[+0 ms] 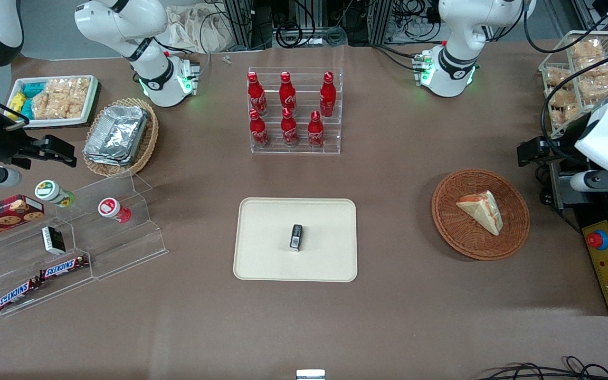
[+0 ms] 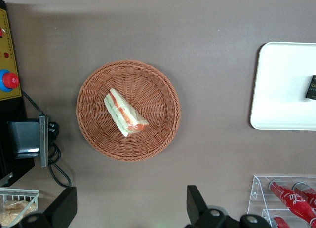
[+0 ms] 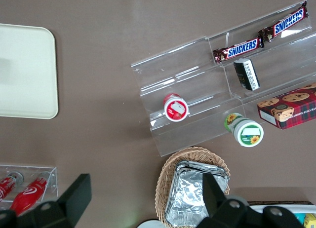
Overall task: Place sandwich from basket to tray
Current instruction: 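Move the left gripper over the sandwich in the wicker basket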
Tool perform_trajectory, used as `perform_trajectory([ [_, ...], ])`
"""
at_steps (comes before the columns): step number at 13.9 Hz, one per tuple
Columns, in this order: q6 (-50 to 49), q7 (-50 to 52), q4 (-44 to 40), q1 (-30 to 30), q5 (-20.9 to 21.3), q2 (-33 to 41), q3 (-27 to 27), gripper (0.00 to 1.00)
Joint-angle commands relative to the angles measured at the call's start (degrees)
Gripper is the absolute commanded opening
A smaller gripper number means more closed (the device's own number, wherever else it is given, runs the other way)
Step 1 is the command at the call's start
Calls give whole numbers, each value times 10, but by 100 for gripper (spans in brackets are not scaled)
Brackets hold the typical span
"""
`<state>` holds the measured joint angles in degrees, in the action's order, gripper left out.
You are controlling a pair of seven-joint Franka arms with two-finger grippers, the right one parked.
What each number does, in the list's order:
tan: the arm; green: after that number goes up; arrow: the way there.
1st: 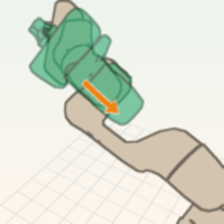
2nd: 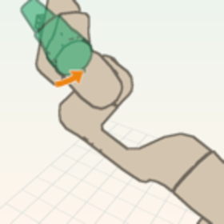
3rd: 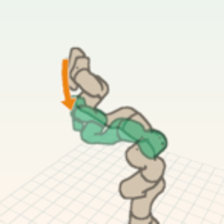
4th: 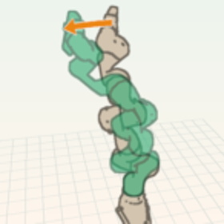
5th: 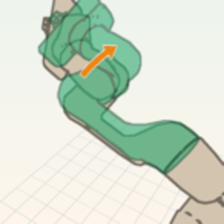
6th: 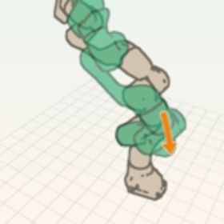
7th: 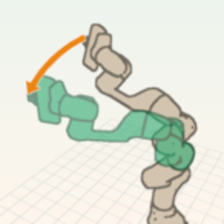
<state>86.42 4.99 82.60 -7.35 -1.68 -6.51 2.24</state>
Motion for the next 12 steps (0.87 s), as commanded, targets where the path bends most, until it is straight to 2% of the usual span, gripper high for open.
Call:
perform_trajectory([
  [1, 8, -4, 9, 1, -8, 10, 0, 100],
  [8, -4, 13, 19, 20, -7, 7, 13, 100],
  [12, 1, 213, 62, 21, 0, 25, 13, 100],
])
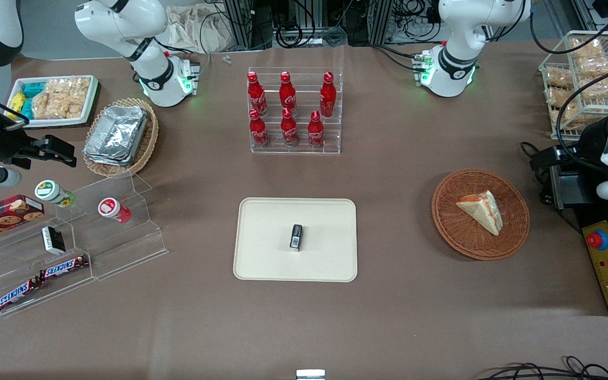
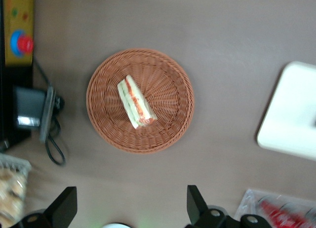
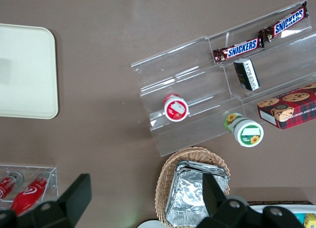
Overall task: Place sandwich from basket to tray
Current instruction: 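Move the left gripper over the sandwich in the wicker basket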
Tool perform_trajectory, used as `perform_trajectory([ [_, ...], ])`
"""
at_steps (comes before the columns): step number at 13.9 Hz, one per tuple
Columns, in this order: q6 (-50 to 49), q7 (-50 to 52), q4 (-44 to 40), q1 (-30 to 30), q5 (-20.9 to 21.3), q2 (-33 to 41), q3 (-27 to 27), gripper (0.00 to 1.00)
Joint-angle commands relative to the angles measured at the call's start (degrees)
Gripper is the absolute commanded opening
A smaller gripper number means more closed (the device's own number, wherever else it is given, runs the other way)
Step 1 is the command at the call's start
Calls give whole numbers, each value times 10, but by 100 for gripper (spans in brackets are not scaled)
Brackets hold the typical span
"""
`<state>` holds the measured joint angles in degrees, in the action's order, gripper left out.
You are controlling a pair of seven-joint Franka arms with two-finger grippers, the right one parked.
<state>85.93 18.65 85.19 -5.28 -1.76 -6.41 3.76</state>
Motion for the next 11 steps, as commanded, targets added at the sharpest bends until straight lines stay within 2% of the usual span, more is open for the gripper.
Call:
perform_trajectory([
  [1, 12, 80, 53, 0, -1, 33, -2, 100],
  [2, 38, 85, 87, 0, -1, 48, -2, 100],
  [5, 197, 135, 300, 1, -2, 153, -2, 100],
  [6, 239, 144, 353, 1, -1, 165, -2, 100],
  [8, 296, 166, 396, 2, 1, 150, -1, 100],
  [11, 348, 180, 413, 25, 1, 99, -2, 100],
])
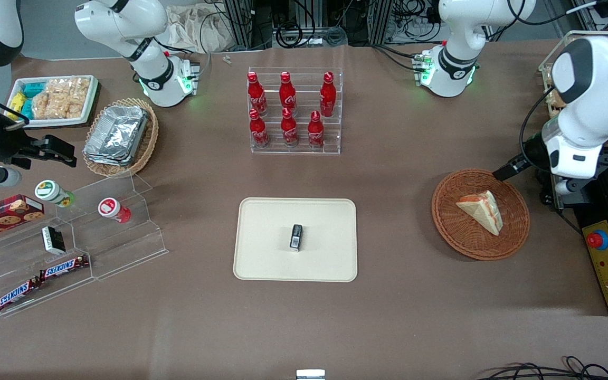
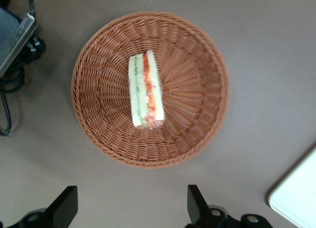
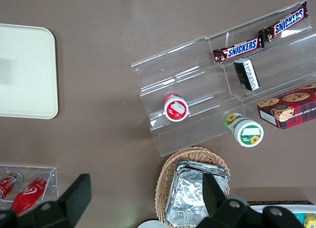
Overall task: Place sandwich from basket to tray
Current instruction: 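Lower the left gripper and grasp the sandwich upright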
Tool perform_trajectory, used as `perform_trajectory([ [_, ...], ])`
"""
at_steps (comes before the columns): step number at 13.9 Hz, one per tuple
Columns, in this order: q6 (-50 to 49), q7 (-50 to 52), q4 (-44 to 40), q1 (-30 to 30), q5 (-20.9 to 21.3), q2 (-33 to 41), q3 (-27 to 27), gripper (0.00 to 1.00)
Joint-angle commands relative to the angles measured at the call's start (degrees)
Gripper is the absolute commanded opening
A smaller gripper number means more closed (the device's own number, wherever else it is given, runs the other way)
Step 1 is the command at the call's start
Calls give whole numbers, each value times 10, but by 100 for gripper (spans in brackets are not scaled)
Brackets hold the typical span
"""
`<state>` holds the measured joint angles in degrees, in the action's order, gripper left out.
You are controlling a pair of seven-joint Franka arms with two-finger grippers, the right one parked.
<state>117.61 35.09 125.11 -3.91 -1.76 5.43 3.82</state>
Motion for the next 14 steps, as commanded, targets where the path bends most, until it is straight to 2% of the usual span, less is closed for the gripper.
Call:
perform_trajectory([
  [1, 51, 23, 19, 11, 1, -37, -3, 100],
  [8, 222, 99, 71, 14, 1, -125, -2, 100],
  [13, 338, 104, 110, 25, 0, -175, -3, 100],
  [14, 354, 106, 110, 24, 0, -188, -3, 92],
])
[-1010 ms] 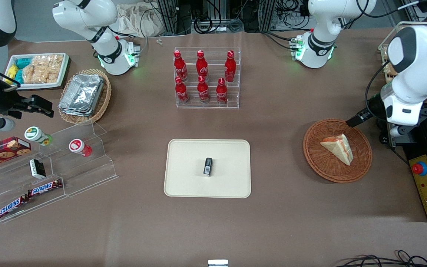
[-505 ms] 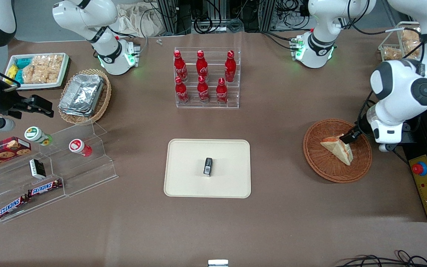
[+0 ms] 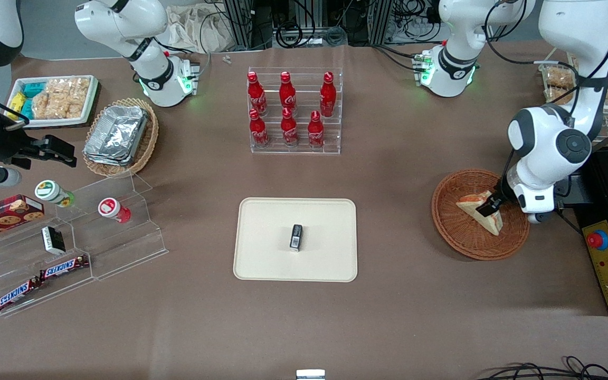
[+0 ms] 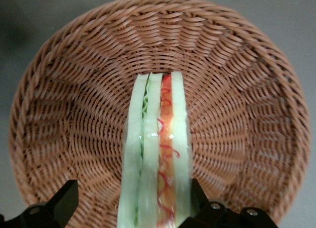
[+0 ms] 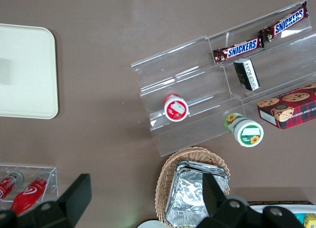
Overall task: Place sandwich from basket to tray
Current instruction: 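Lower the left gripper and grasp the sandwich upright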
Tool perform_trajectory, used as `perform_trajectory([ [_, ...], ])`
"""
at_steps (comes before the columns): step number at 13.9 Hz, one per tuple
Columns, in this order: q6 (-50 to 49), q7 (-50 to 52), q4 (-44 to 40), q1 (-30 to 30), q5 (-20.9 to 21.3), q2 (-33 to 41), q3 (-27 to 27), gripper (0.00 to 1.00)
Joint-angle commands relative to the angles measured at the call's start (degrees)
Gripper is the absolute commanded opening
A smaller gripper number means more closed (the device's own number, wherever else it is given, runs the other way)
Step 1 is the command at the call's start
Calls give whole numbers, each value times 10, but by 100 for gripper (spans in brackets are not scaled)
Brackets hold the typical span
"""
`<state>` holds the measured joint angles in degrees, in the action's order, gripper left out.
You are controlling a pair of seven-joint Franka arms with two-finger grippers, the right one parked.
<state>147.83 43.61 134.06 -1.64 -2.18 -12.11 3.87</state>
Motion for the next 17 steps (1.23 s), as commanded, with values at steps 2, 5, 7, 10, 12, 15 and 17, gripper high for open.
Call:
perform_trajectory([
  [2, 64, 21, 20, 0, 4, -28, -4, 31],
  [5, 62, 13, 16, -3, 6, -23, -4, 0],
  [7, 48, 4, 11, -3, 7, 5, -5, 0],
  [10, -68, -100, -37, -6, 8, 64, -9, 0],
  [12, -222, -142, -138, -15, 7, 75, -34, 0],
  [15, -371, -142, -282, -27, 18, 57, -92, 0],
  [17, -378, -147, -303, -41, 32, 56, -130, 0],
])
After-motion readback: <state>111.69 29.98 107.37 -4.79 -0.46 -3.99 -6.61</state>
